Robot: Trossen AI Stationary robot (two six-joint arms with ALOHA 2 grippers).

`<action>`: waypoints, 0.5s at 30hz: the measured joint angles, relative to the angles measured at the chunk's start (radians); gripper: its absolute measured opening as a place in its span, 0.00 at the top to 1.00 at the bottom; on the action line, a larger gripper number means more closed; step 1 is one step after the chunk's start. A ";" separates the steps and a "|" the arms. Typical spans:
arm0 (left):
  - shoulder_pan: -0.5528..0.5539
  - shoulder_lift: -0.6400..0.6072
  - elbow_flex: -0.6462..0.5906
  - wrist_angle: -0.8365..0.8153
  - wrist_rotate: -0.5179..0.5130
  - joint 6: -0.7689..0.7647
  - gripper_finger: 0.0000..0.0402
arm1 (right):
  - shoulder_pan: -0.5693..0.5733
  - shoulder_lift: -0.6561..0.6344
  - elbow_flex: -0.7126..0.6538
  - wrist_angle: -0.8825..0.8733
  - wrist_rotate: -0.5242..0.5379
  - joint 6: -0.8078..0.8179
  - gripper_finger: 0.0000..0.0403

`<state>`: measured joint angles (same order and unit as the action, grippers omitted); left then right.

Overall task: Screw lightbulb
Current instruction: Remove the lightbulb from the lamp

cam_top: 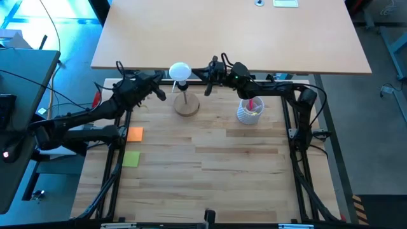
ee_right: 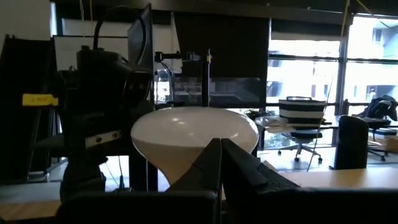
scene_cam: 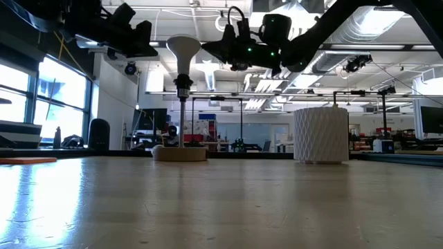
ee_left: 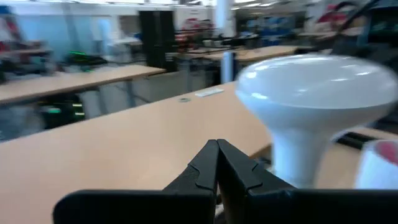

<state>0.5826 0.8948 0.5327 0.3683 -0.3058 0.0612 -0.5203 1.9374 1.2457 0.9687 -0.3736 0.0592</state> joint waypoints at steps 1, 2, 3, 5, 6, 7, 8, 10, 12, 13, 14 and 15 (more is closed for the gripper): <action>0.015 0.000 0.000 -0.001 0.045 -0.013 1.00 | 0.003 0.003 0.001 -0.001 -0.004 0.000 1.00; 0.029 0.000 0.000 -0.003 0.091 -0.029 1.00 | 0.004 0.004 0.002 -0.006 -0.012 0.000 1.00; 0.040 0.001 0.000 -0.003 0.134 -0.043 1.00 | 0.007 0.005 0.002 -0.010 -0.013 0.000 1.00; 0.047 0.008 0.000 0.005 0.205 -0.072 1.00 | 0.011 0.004 0.004 -0.026 0.003 -0.018 1.00; 0.046 0.011 0.000 0.007 0.236 -0.083 1.00 | 0.011 0.004 0.004 -0.035 0.027 -0.024 1.00; 0.042 0.012 0.000 0.012 0.266 -0.095 1.00 | 0.012 0.004 0.004 -0.042 0.051 -0.022 1.00; 0.033 0.012 0.000 0.021 0.290 -0.108 1.00 | 0.012 0.005 0.004 -0.050 0.084 -0.012 1.00; 0.008 0.010 0.000 0.022 0.308 -0.125 1.00 | 0.008 0.005 0.004 -0.063 0.154 -0.004 1.00; -0.014 0.003 0.000 0.011 0.297 -0.129 1.00 | 0.003 0.005 0.004 -0.069 0.220 0.017 1.00; -0.026 -0.002 0.000 0.011 0.284 -0.129 1.00 | 0.000 0.005 0.004 -0.074 0.248 0.024 1.00; -0.038 -0.007 0.000 0.013 0.268 -0.129 1.00 | -0.004 0.005 0.004 -0.080 0.269 0.021 1.00; -0.048 -0.013 0.000 0.013 0.250 -0.129 1.00 | -0.008 0.005 0.004 -0.088 0.278 0.006 1.00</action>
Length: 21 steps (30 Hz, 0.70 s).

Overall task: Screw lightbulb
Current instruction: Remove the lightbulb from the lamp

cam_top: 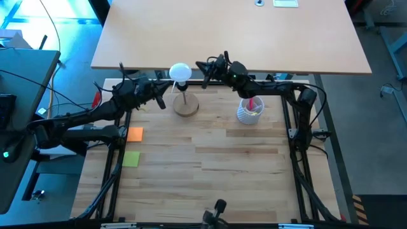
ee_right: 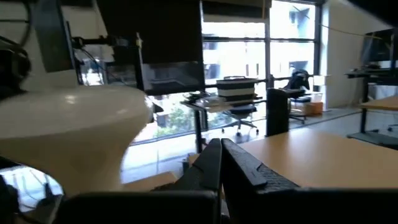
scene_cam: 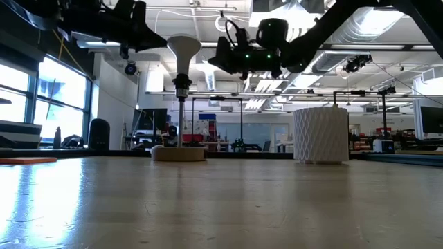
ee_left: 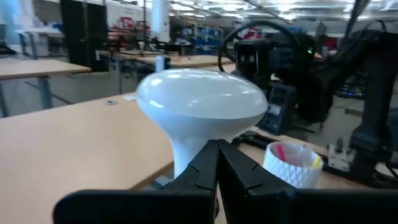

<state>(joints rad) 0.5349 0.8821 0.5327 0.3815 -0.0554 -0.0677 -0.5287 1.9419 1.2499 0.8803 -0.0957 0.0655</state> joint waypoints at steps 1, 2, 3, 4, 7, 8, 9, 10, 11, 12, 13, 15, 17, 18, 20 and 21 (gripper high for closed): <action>-0.008 -0.005 0.000 -0.002 -0.022 0.000 1.00 | -0.006 0.000 0.000 -0.008 0.009 -0.019 1.00; -0.016 -0.011 0.000 -0.006 -0.044 0.000 1.00 | -0.015 -0.002 0.000 -0.019 0.010 -0.024 1.00; -0.020 -0.017 0.000 -0.011 -0.064 0.000 1.00 | -0.021 -0.006 0.000 -0.025 0.006 -0.021 1.00; -0.022 -0.024 0.000 -0.018 -0.087 0.000 1.00 | -0.030 -0.012 0.000 -0.030 -0.017 -0.014 1.00; -0.013 -0.032 0.000 -0.052 -0.159 0.000 1.00 | -0.055 -0.036 0.000 -0.032 -0.173 0.027 1.00; -0.005 -0.032 0.000 -0.059 -0.170 0.000 1.00 | -0.061 -0.039 0.000 -0.025 -0.225 0.042 1.00; 0.006 -0.031 0.000 -0.063 -0.170 0.000 1.00 | -0.064 -0.041 0.000 -0.011 -0.280 0.063 1.00; 0.018 -0.027 0.000 -0.062 -0.159 0.000 1.00 | -0.065 -0.041 0.002 -0.002 -0.340 0.088 1.00; 0.031 -0.019 0.000 -0.062 -0.144 0.000 1.00 | -0.065 -0.041 0.009 -0.006 -0.405 0.103 1.00; 0.045 -0.011 0.000 -0.063 -0.129 0.000 1.00 | -0.064 -0.038 0.020 -0.016 -0.457 0.110 1.00; 0.059 -0.003 0.000 -0.066 -0.117 0.000 1.00 | -0.059 -0.034 0.035 -0.027 -0.501 0.106 1.00; 0.086 0.010 0.000 -0.065 -0.091 -0.004 1.00 | -0.047 -0.022 0.061 -0.058 -0.542 0.085 1.00; 0.113 0.023 0.000 -0.060 -0.055 -0.016 1.00 | -0.031 -0.003 0.089 -0.100 -0.540 0.057 1.00; 0.123 0.029 0.000 -0.059 -0.031 -0.026 1.00 | -0.024 0.004 0.100 -0.123 -0.531 0.038 1.00; 0.135 0.036 0.000 -0.037 0.031 -0.036 1.00 | -0.012 0.015 0.119 -0.159 -0.482 -0.001 1.00; 0.135 0.037 0.000 -0.030 0.069 -0.036 1.00 | -0.008 0.017 0.125 -0.174 -0.448 -0.014 1.00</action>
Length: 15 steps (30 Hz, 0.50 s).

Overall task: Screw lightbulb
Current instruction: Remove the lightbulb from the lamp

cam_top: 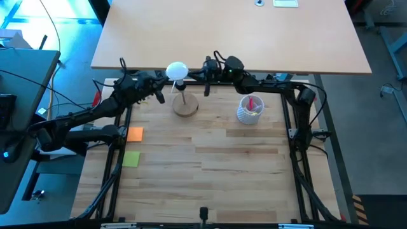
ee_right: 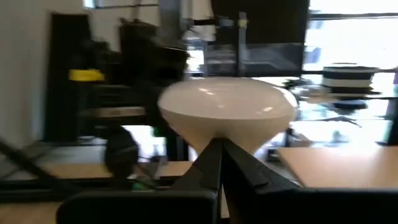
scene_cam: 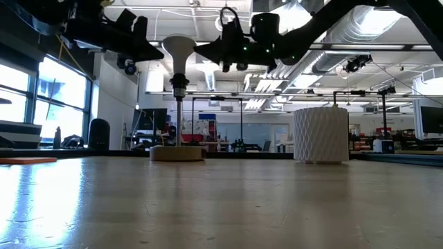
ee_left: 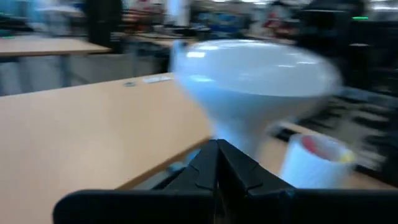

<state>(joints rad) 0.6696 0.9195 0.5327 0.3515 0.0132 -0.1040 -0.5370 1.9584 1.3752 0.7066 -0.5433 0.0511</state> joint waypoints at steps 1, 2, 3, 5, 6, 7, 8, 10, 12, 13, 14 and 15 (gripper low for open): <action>-0.003 0.000 0.000 0.006 0.035 0.000 1.00 | 0.004 0.003 0.006 -0.017 0.041 -0.006 1.00; -0.010 0.000 0.000 0.015 0.066 0.000 1.00 | 0.005 0.004 0.008 -0.032 0.086 -0.008 1.00; -0.021 0.000 0.000 0.018 0.087 0.000 1.00 | 0.005 0.005 0.008 -0.047 0.129 -0.008 1.00; -0.045 -0.003 0.000 0.014 0.099 0.000 1.00 | 0.003 0.006 0.008 -0.059 0.227 -0.004 1.00; -0.057 -0.004 0.000 0.013 0.098 0.000 1.00 | 0.000 0.006 0.008 -0.058 0.271 0.000 1.00; -0.068 -0.004 0.000 0.014 0.097 0.000 1.00 | -0.002 0.006 0.008 -0.054 0.313 0.002 1.00; -0.079 -0.005 0.000 0.013 0.090 0.000 1.00 | -0.006 0.006 0.009 -0.052 0.347 0.001 1.00; -0.099 -0.011 0.000 0.003 0.059 -0.005 1.00 | -0.010 0.006 0.009 -0.053 0.401 -0.009 1.00; -0.112 -0.019 0.000 -0.011 0.005 -0.018 1.00 | -0.012 0.006 0.009 -0.053 0.415 -0.044 1.00; -0.115 -0.023 0.000 -0.024 -0.032 -0.023 1.00 | -0.013 0.004 0.009 -0.055 0.415 -0.057 1.00; -0.115 -0.029 0.000 -0.040 -0.077 -0.023 1.00 | -0.013 0.001 0.009 -0.057 0.414 -0.071 1.00; -0.113 -0.034 0.000 -0.057 -0.118 -0.023 1.00 | -0.013 -0.004 0.009 -0.058 0.411 -0.076 1.00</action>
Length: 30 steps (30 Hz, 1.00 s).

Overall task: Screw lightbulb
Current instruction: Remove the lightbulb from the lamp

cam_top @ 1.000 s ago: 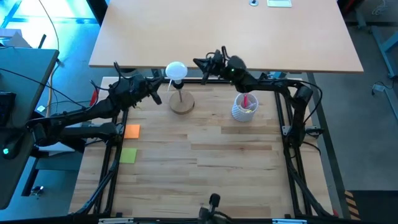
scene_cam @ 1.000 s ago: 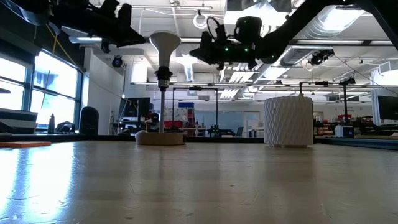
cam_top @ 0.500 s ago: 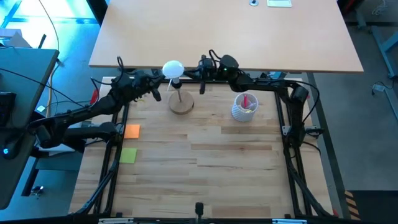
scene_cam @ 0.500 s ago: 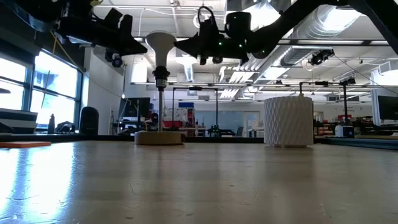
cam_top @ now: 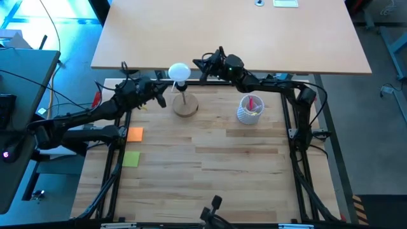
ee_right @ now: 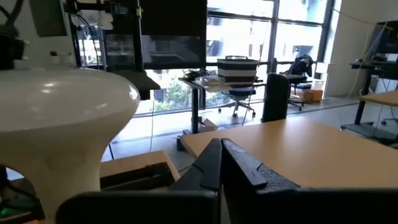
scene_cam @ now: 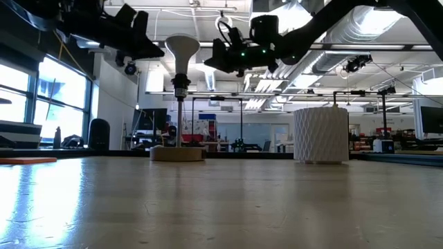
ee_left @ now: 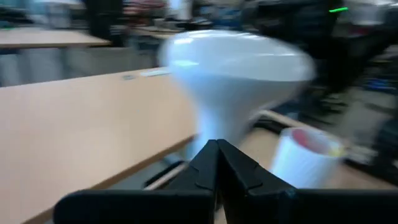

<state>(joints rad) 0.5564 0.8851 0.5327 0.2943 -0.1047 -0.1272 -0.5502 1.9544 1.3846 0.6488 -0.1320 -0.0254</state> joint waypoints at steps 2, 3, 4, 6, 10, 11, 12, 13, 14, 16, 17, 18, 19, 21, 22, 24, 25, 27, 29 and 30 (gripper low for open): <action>0.007 -0.005 0.000 -0.021 -0.058 -0.003 1.00 | -0.002 -0.015 0.000 -0.011 -0.025 -0.006 1.00; 0.014 -0.005 0.000 -0.027 -0.062 -0.003 1.00 | -0.002 -0.022 0.000 -0.013 -0.061 -0.010 1.00; 0.022 -0.005 0.000 -0.030 -0.063 -0.003 1.00 | -0.002 -0.031 0.000 -0.022 -0.113 -0.019 1.00; 0.039 -0.005 0.000 -0.028 -0.062 -0.003 1.00 | -0.002 -0.047 0.000 -0.047 -0.209 -0.036 1.00; 0.093 -0.004 0.000 0.020 -0.061 0.008 1.00 | 0.002 -0.062 0.000 -0.059 -0.312 -0.022 1.00; 0.107 -0.004 0.000 0.047 -0.048 0.015 1.00 | 0.003 -0.062 0.000 -0.060 -0.329 -0.019 1.00; 0.121 -0.001 0.000 0.075 -0.026 0.021 1.00 | 0.003 -0.062 0.000 -0.065 -0.338 -0.018 1.00; 0.134 0.003 0.000 0.101 0.007 0.023 1.00 | 0.003 -0.062 0.000 -0.076 -0.337 -0.018 1.00; 0.144 0.006 0.000 0.120 0.043 0.023 1.00 | 0.006 -0.062 0.000 -0.085 -0.335 -0.018 1.00; 0.153 0.009 0.000 0.152 0.106 0.017 1.00 | 0.010 -0.062 0.000 -0.093 -0.306 -0.018 1.00; 0.153 0.012 0.000 0.168 0.130 0.015 1.00 | 0.012 -0.063 0.000 -0.092 -0.280 -0.011 1.00; 0.152 0.013 0.000 0.176 0.144 0.008 1.00 | 0.013 -0.064 0.000 -0.092 -0.261 0.004 1.00; 0.149 0.013 0.000 0.175 0.153 0.006 1.00 | 0.013 -0.065 0.000 -0.092 -0.258 0.018 1.00; 0.143 0.013 0.000 0.175 0.161 0.000 1.00 | 0.011 -0.072 0.000 -0.111 -0.261 0.034 1.00; 0.140 0.013 0.000 0.175 0.167 0.000 1.00 | 0.008 -0.080 0.000 -0.136 -0.261 0.037 1.00; 0.133 0.013 0.000 0.175 0.175 -0.001 1.00 | 0.006 -0.101 0.000 -0.180 -0.244 0.027 1.00; 0.129 0.013 0.000 0.174 0.176 -0.001 1.00 | 0.006 -0.114 0.000 -0.203 -0.242 0.017 1.00; 0.121 0.013 0.000 0.175 0.176 -0.001 1.00 | 0.010 -0.143 0.000 -0.263 -0.243 -0.010 1.00; 0.114 0.013 0.000 0.174 0.176 -0.001 1.00 | 0.020 -0.169 0.000 -0.314 -0.243 -0.038 1.00; 0.110 0.013 0.000 0.175 0.176 -0.001 1.00 | 0.029 -0.179 0.000 -0.329 -0.246 -0.049 1.00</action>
<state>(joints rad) 0.6662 0.8983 0.5326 0.4688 0.0715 -0.1284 -0.5211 1.7749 1.3842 0.3199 -0.3779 -0.0748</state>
